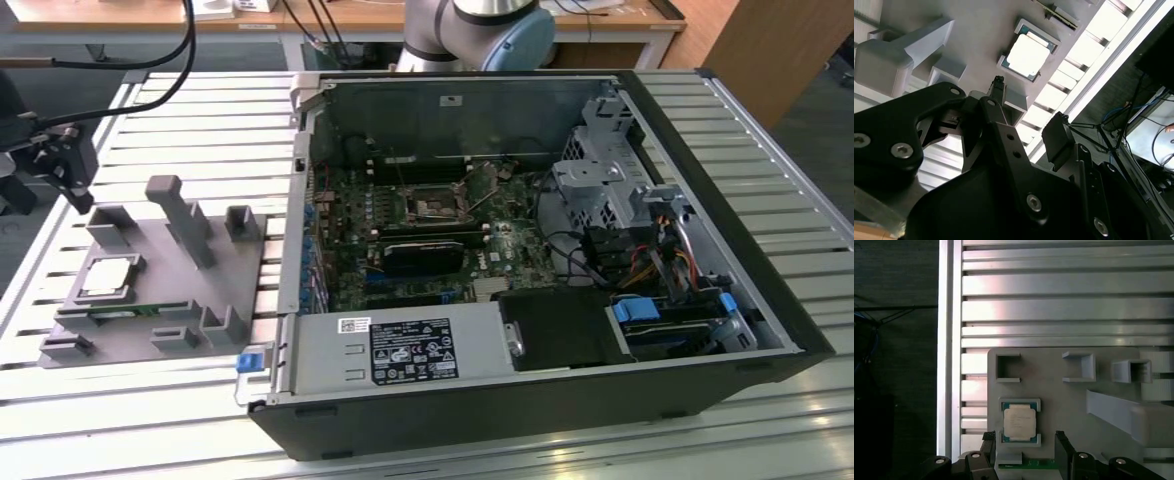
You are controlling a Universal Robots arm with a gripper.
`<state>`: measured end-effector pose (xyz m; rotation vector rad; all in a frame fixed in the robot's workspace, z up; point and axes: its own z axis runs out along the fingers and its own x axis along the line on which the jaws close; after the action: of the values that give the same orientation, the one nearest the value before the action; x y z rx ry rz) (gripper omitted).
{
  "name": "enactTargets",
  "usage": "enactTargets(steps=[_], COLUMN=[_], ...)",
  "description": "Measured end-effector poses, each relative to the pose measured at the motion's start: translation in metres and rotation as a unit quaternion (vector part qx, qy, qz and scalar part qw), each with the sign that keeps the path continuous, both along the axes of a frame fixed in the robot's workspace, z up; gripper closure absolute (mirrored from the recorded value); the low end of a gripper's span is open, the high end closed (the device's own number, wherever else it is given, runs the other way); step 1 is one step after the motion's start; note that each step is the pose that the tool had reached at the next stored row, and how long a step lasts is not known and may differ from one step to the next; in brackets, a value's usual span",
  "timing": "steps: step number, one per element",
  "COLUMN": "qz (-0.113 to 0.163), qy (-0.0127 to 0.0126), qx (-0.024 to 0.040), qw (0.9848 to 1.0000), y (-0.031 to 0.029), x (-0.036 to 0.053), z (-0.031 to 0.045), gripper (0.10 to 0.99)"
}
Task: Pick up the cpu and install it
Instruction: 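Pick up the cpu and move it towards the insertion slot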
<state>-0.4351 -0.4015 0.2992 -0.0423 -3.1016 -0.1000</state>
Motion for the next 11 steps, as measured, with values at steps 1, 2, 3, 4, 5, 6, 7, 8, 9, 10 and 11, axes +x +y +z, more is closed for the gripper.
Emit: enactTargets(steps=[1, 2, 3, 4, 5, 6, 7, 8, 9, 10, 11], qz=[0.000, 0.000, 0.000, 0.000, 0.000, 0.000, 0.001, 0.003, 0.005, 0.011, 0.013], qy=[0.0000, 0.0000, 0.0001, 0.0000, 0.0001, 0.0003, 0.0005, 0.0006, 0.0007, 0.0007, 0.0006], qx=[0.0000, 0.0000, 0.0000, 0.0000, 0.0000, 0.0000, 0.0000, 0.0000, 0.0000, 0.0001, 0.0001], qw=[1.0000, 1.0000, 1.0000, 1.0000, 1.0000, 1.0000, 1.0000, 1.0000, 1.0000, 0.9999, 0.9999], y=[0.0000, -0.0001, -0.0001, -0.0002, -0.0004, -0.0007, -0.0012, -0.0018, -0.0026, -0.0042, -0.0045], x=[0.0000, 0.0000, 0.0000, 0.0000, 0.0000, 0.0000, 0.0000, -0.0001, -0.0001, -0.0001, -0.0002], z=[-0.0010, -0.0019, -0.0029, -0.0038, -0.0047, -0.0056, -0.0065, -0.0077, -0.0089, -0.0122, -0.0133], gripper=[0.498, 0.498, 0.498, 0.498, 0.498, 0.498, 0.498, 0.498, 0.498, 0.498, 0.498])
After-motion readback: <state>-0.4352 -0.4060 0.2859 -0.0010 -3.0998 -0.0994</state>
